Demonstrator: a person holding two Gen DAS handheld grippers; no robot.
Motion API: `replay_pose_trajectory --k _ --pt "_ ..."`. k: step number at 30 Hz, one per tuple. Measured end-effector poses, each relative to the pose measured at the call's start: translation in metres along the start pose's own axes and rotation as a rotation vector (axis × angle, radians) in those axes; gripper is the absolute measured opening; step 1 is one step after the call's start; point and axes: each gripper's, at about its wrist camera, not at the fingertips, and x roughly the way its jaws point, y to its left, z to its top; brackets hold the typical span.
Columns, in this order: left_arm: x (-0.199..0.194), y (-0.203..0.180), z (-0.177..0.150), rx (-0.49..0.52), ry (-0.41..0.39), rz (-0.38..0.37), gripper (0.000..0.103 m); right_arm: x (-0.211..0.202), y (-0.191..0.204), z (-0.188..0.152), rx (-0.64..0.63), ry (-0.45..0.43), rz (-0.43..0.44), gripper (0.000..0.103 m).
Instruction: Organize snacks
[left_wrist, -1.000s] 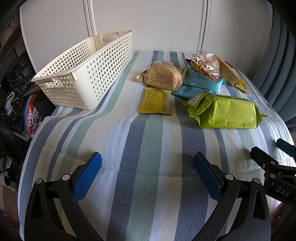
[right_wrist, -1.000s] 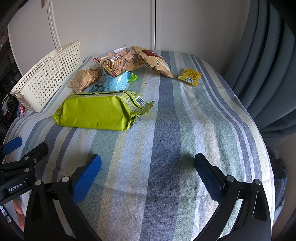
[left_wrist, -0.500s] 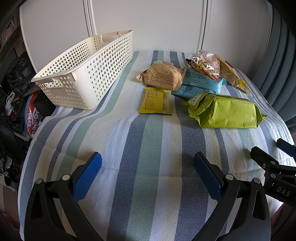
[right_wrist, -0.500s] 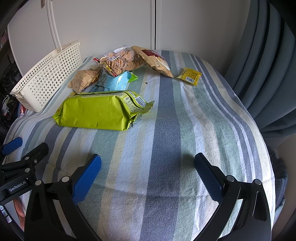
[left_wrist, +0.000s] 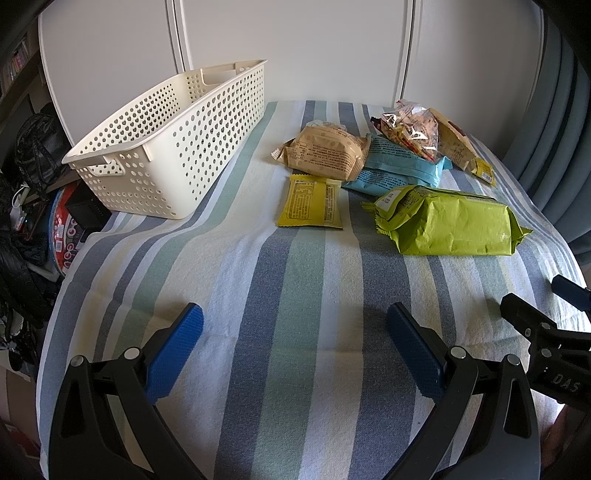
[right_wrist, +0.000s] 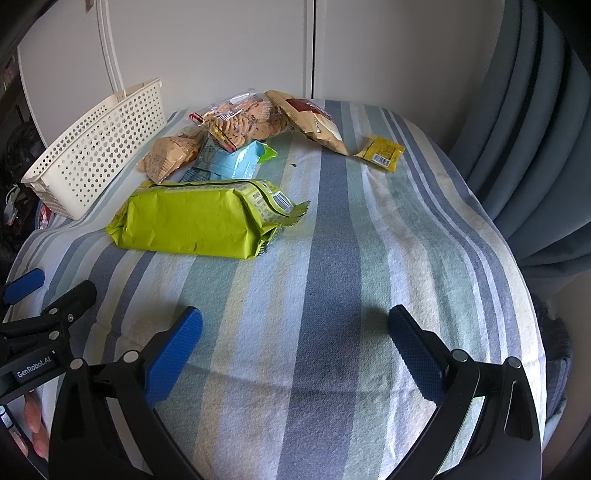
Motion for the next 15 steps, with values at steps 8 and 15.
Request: replay_pose_trajectory --k 8,15 --pt "-0.01 0.006 0.011 -0.008 -0.047 -0.004 0.101 -0.004 0.0 0.003 -0.016 -0.008 0.022 0.098" --pt "-0.014 0.016 0.031 -0.033 -0.084 0.011 0.101 -0.017 -0.003 0.02 0.011 -0.077 0.051 0.098"
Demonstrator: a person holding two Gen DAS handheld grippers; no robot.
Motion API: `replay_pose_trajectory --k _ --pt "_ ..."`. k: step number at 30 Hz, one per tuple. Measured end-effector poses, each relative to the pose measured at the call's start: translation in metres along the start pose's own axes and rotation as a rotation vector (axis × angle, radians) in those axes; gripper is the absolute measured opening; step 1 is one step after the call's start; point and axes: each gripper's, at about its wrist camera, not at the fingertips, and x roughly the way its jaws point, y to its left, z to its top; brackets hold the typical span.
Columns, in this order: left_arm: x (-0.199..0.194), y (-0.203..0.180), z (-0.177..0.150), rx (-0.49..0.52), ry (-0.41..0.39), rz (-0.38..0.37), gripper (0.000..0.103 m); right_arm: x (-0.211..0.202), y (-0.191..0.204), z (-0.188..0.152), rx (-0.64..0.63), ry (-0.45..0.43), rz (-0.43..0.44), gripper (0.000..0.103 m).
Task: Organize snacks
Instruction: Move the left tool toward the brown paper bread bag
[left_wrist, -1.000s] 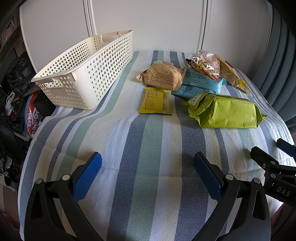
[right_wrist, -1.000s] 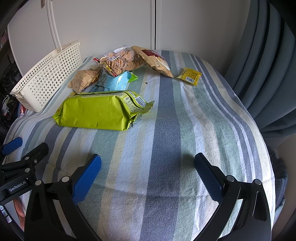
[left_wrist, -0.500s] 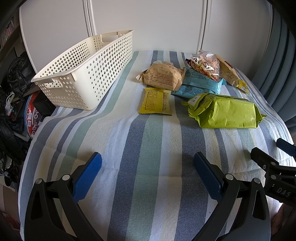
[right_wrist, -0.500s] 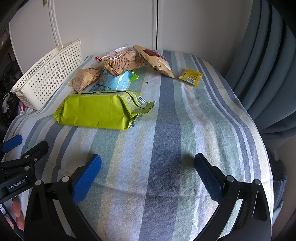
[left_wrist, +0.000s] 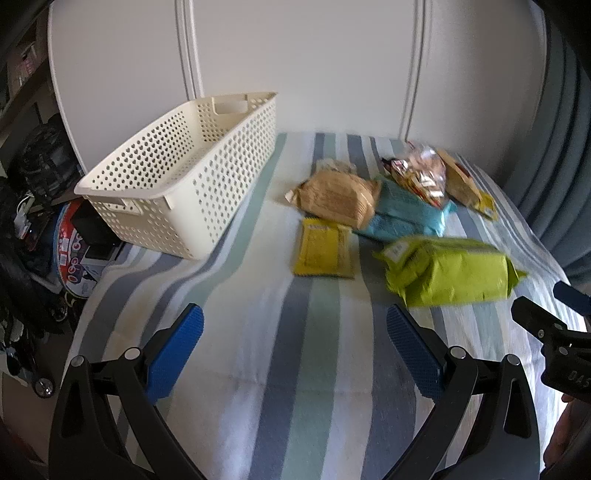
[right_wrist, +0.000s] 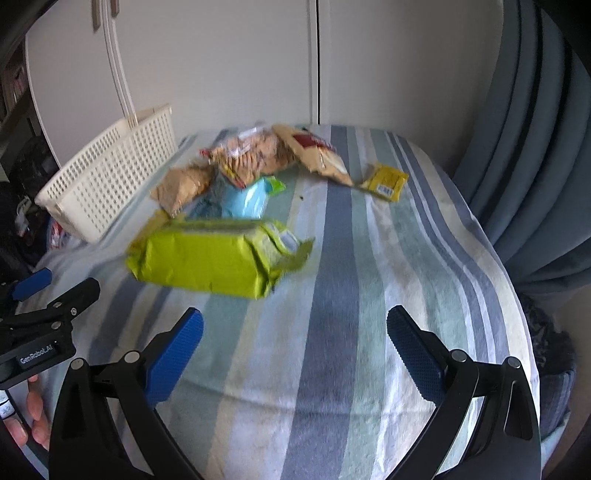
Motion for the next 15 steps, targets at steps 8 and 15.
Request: replay_pose_trajectory --k 8,15 --pt "0.007 0.003 0.007 -0.009 0.015 -0.008 0.101 0.011 0.008 0.016 -0.011 0.003 0.046 0.098" --pt "0.028 -0.002 0.036 -0.021 0.038 -0.032 0.101 0.021 -0.004 0.026 0.013 0.002 0.039 0.098"
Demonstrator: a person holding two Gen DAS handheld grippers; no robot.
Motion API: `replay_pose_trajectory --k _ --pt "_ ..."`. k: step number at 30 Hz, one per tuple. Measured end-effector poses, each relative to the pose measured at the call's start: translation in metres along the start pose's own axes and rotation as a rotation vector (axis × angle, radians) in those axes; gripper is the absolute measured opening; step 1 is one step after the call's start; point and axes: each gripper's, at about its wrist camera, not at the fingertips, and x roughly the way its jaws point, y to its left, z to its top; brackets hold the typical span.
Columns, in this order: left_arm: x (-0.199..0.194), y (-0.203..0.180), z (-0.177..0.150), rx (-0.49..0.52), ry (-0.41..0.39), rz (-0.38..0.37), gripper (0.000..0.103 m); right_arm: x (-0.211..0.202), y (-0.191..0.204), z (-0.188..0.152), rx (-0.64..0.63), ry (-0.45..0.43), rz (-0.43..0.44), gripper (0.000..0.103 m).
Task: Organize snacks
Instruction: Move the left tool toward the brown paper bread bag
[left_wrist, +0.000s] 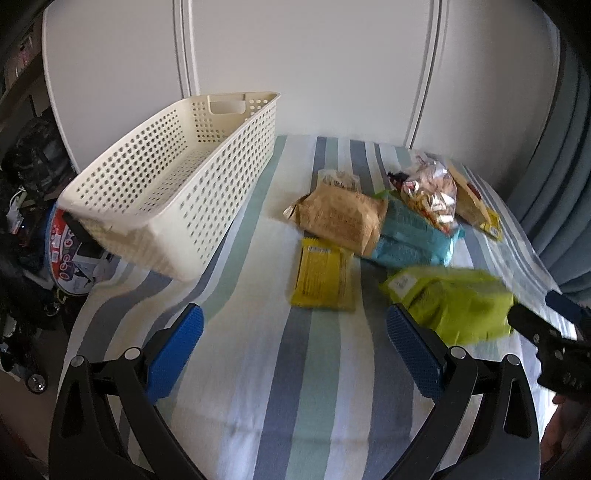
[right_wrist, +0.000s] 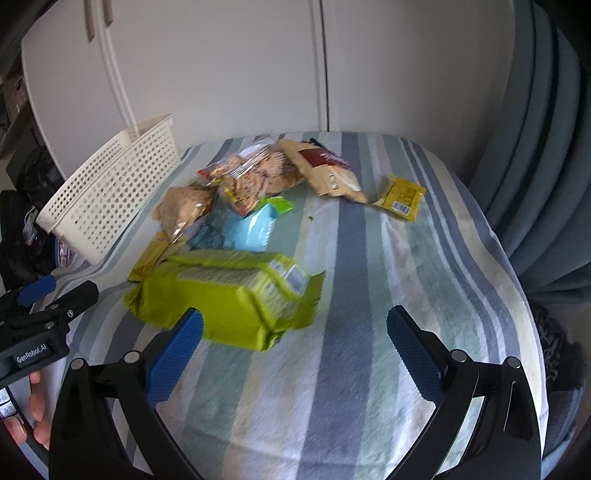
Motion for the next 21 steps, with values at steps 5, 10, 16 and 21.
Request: replay_pose_trajectory --k 5,10,16,21 --pt "0.025 -0.01 0.03 -0.009 0.03 -0.049 0.101 0.002 -0.012 0.009 0.017 -0.015 -0.006 0.098" --pt "0.062 -0.018 0.054 -0.058 0.071 -0.058 0.101 0.008 -0.022 0.01 0.053 -0.017 0.013 0.098" --pt "0.099 -0.018 0.07 -0.136 0.104 -0.056 0.101 0.014 -0.032 0.009 0.087 -0.036 0.034 0.098" --pt "0.124 -0.019 0.08 -0.163 0.132 -0.039 0.101 0.014 -0.041 0.008 0.133 -0.051 0.078 0.098"
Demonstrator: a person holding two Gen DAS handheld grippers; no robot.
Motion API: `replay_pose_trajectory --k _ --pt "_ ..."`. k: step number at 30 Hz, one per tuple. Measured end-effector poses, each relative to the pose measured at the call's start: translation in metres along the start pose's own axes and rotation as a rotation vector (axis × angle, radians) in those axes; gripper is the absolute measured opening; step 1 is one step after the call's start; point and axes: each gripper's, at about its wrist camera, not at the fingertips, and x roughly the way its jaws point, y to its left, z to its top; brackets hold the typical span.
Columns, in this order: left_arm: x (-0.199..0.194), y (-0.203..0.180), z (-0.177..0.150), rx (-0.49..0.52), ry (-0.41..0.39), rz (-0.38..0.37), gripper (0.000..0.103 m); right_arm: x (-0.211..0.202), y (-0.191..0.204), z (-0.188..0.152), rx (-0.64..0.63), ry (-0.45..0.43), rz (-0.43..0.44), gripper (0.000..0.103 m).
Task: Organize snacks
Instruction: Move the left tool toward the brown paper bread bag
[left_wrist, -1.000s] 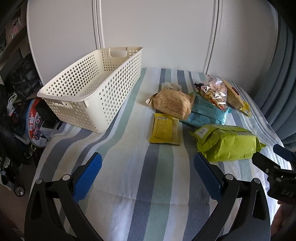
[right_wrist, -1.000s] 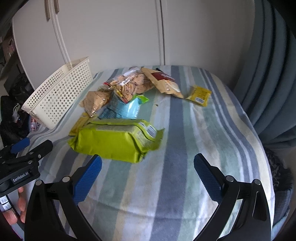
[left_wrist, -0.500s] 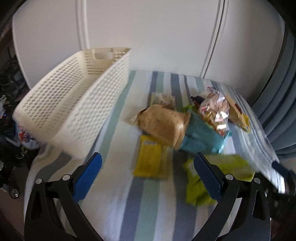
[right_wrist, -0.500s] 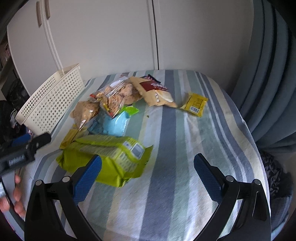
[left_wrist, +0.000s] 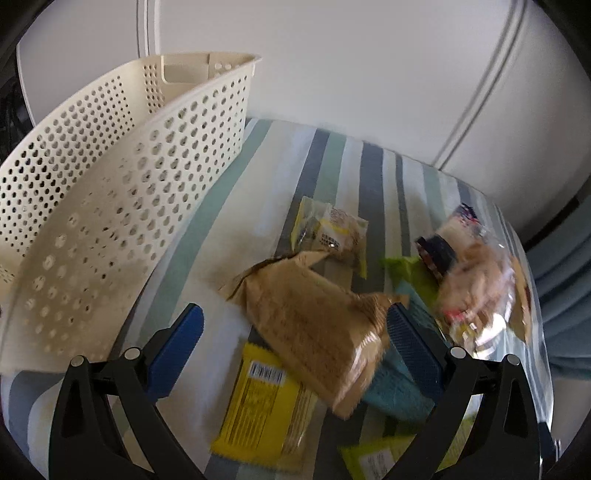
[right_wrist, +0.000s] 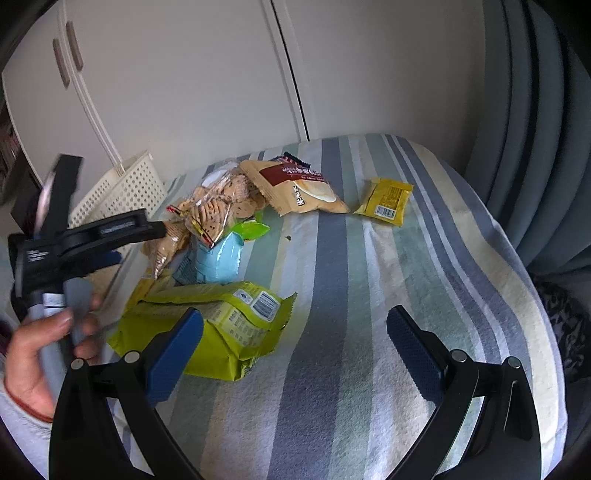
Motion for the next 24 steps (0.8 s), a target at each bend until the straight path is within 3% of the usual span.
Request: replay_pose_trajectory --k 15,21,24 --pt "0.018 0.004 0.013 -0.014 0.027 -0.082 0.1 -0.006 0.005 -0.004 -0.019 -0.04 -0.007 0.098" --pt "0.011 0.016 0.009 -0.017 0.022 -0.122 0.092 -0.008 0.005 -0.005 -0.014 -0.041 -0.008 0.098" --pt "-0.003 0.025 0.002 -0.01 0.001 -0.142 0.08 -0.007 0.004 -0.004 -0.012 -0.04 -0.016 0.098"
